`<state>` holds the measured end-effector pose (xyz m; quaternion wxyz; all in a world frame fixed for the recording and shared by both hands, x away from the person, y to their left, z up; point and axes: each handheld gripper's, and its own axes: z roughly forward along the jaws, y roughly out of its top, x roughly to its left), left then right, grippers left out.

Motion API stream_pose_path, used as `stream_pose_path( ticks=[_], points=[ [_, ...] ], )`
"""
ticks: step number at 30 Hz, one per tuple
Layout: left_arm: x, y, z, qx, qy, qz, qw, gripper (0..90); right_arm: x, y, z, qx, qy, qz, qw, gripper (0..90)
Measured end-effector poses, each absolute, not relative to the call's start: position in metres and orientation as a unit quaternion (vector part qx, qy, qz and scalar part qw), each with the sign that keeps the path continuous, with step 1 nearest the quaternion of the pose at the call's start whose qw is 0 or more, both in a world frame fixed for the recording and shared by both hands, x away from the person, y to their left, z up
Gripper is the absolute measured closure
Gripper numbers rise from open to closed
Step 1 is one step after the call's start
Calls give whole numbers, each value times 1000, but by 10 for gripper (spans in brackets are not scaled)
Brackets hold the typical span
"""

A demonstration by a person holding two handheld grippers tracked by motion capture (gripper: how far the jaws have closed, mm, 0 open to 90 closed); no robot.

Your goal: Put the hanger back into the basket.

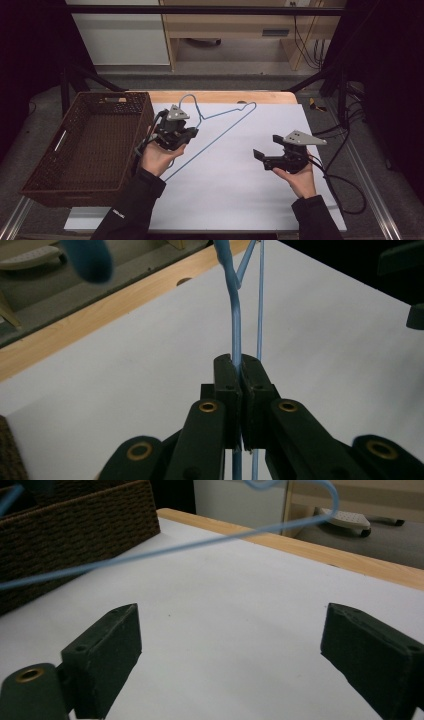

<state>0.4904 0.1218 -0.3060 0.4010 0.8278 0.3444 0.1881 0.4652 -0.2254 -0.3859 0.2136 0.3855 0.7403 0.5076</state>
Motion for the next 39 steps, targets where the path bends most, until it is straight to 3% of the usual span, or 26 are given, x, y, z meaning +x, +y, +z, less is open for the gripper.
stream_pose_path(
  ticks=[17, 39],
  points=[
    [467, 170, -242, 812, 336, 243, 410, 878, 443, -249, -402, 393, 733, 514, 209, 59],
    [460, 282, -209, 743, 420, 311, 418, 878, 438, -254, -403, 395, 730, 514, 215, 48]
  ],
)
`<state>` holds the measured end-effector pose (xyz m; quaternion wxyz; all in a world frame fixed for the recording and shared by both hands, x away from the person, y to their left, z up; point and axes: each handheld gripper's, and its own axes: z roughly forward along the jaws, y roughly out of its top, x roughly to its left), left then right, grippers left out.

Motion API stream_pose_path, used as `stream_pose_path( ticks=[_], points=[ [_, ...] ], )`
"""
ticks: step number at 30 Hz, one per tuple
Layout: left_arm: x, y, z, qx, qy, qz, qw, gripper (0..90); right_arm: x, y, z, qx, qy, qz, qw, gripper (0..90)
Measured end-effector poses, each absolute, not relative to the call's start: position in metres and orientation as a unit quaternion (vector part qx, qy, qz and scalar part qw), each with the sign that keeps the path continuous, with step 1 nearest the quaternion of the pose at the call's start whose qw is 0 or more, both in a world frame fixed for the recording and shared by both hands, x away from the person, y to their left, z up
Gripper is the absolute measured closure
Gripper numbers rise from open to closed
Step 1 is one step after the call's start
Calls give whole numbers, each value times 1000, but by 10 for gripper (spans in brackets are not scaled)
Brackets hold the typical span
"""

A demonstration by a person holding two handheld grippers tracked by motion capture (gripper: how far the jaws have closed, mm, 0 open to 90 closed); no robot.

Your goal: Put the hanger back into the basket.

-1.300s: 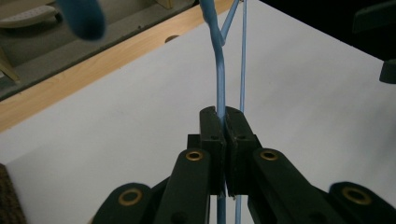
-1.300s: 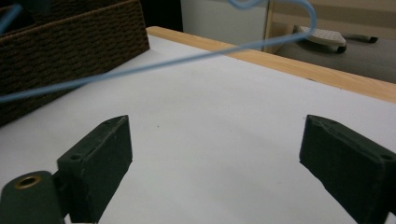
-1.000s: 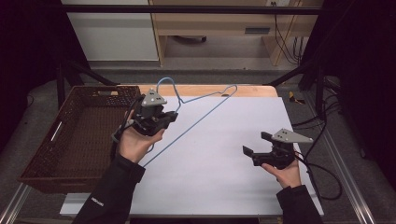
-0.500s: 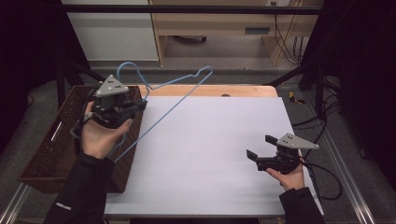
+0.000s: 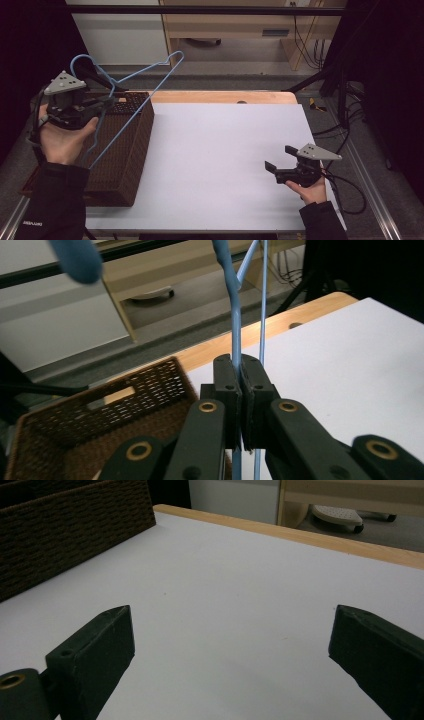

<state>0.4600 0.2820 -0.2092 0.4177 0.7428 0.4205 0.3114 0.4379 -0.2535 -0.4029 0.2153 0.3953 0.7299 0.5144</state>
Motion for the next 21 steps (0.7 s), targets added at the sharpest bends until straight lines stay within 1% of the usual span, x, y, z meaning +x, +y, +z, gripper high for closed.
stream_pose_path(
  ticks=[2, 8, 12, 13, 21],
  points=[
    [461, 293, -212, 737, 431, 322, 408, 878, 438, -253, -403, 394, 730, 513, 219, 48],
    [463, 312, -221, 737, 444, 334, 385, 877, 437, -255, -402, 395, 728, 514, 220, 47],
    [465, 323, -226, 737, 452, 337, 373, 877, 437, -254, -402, 395, 730, 513, 220, 47],
    [465, 333, -230, 736, 457, 340, 365, 877, 437, -254, -402, 395, 730, 512, 220, 47],
    [468, 363, -245, 735, 473, 342, 345, 877, 438, -253, -403, 393, 734, 509, 220, 48]
  ],
)
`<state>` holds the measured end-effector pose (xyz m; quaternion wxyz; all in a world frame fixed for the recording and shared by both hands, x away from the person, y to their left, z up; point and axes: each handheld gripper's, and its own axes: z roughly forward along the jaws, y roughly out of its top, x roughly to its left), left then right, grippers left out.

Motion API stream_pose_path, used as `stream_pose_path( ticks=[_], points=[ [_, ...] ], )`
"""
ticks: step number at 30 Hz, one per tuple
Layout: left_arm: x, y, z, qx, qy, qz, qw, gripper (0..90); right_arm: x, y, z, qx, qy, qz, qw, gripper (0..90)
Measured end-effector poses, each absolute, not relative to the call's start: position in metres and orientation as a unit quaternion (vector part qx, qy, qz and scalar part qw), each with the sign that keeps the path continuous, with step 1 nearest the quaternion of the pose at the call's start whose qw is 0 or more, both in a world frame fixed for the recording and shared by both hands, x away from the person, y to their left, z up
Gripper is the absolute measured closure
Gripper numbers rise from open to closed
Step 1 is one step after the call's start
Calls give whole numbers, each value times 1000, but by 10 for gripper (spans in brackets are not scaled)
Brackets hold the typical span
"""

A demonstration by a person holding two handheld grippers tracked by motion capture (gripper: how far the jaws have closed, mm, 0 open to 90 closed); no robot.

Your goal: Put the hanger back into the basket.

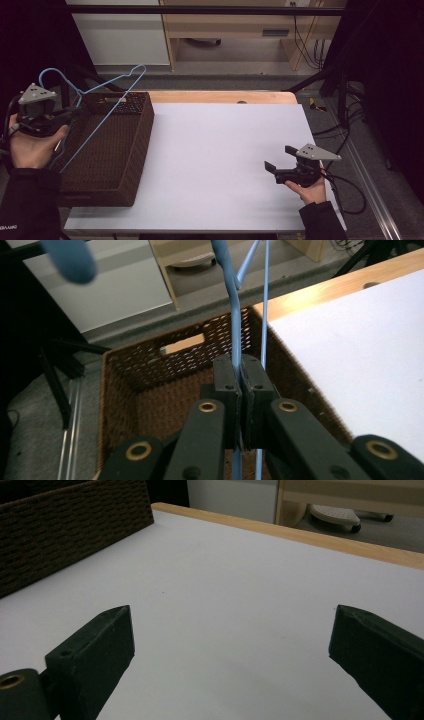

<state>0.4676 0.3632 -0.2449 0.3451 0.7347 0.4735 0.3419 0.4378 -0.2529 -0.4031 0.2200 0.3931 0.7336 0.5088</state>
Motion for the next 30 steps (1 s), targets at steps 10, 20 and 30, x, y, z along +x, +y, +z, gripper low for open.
stream_pose_path(
  ticks=[10, 20, 30],
  points=[
    [468, 389, -268, 742, 480, 341, 319, 877, 438, -252, -404, 395, 734, 507, 219, 48],
    [474, 396, -290, 759, 473, 332, 300, 877, 439, -251, -404, 394, 735, 507, 218, 48],
    [488, 386, -326, 787, 460, 318, 260, 877, 440, -251, -405, 394, 735, 506, 219, 48]
  ],
)
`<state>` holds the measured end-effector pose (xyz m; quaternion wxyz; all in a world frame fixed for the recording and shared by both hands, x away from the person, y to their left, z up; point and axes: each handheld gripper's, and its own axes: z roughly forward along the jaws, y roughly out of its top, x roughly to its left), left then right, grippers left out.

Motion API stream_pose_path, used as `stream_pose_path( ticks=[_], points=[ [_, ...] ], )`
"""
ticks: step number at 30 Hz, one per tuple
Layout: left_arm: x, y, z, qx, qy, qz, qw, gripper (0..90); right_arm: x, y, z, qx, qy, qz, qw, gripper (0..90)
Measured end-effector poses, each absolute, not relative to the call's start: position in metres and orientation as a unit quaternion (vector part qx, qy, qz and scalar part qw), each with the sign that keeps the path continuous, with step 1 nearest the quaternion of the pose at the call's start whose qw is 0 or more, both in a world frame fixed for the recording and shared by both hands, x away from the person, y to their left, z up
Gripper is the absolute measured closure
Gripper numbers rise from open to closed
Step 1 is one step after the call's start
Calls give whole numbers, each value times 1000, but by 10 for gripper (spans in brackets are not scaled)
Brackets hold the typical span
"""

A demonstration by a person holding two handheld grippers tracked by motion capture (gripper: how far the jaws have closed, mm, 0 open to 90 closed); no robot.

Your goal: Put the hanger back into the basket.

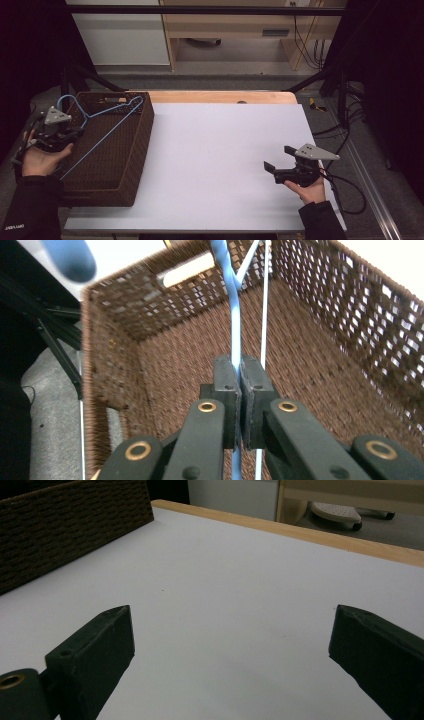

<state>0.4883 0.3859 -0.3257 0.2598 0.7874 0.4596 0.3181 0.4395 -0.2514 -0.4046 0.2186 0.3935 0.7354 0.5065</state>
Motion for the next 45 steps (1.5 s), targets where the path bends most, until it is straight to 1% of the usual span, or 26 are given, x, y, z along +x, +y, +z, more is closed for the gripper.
stream_pose_path(
  ticks=[6, 16, 17, 19, 22, 25, 29, 32, 34, 35, 36, 37, 40, 42, 43, 44, 45],
  points=[
    [495, 381, -347, 799, 461, 296, 248, 876, 440, -250, -406, 395, 736, 505, 217, 48],
    [506, 375, -376, 804, 490, 250, 225, 867, 440, -250, -406, 396, 736, 505, 218, 50],
    [506, 375, -376, 804, 490, 250, 225, 856, 440, -250, -406, 395, 736, 505, 218, 50],
    [506, 374, -379, 803, 494, 249, 220, 806, 440, -250, -406, 394, 737, 504, 218, 49],
    [502, 378, -375, 789, 512, 248, 232, 688, 440, -250, -406, 396, 736, 505, 217, 49],
    [492, 384, -367, 773, 521, 254, 259, 593, 439, -251, -405, 395, 735, 506, 217, 48],
    [477, 388, -357, 757, 527, 264, 283, 512, 439, -252, -404, 394, 734, 508, 218, 47],
    [466, 387, -348, 743, 521, 277, 315, 489, 439, -252, -404, 396, 732, 510, 218, 47],
    [457, 383, -340, 731, 514, 280, 352, 486, 439, -252, -403, 396, 732, 510, 218, 46],
    [457, 383, -340, 731, 514, 280, 352, 478, 438, -252, -403, 397, 731, 511, 218, 46],
    [450, 377, -334, 726, 501, 276, 381, 467, 438, -252, -402, 396, 729, 513, 219, 46],
    [450, 377, -334, 726, 501, 276, 381, 448, 438, -253, -402, 394, 729, 514, 222, 46],
    [435, 357, -325, 718, 470, 285, 427, 439, 437, -253, -400, 393, 727, 517, 223, 43],
    [429, 347, -323, 714, 458, 285, 446, 407, 436, -253, -399, 393, 725, 519, 223, 41],
    [429, 347, -323, 714, 458, 285, 446, 393, 436, -253, -398, 393, 724, 521, 224, 41],
    [423, 336, -320, 709, 444, 283, 469, 381, 435, -253, -398, 395, 722, 523, 223, 41],
    [423, 336, -320, 709, 444, 283, 469, 365, 435, -253, -398, 395, 722, 523, 223, 41]
  ],
)
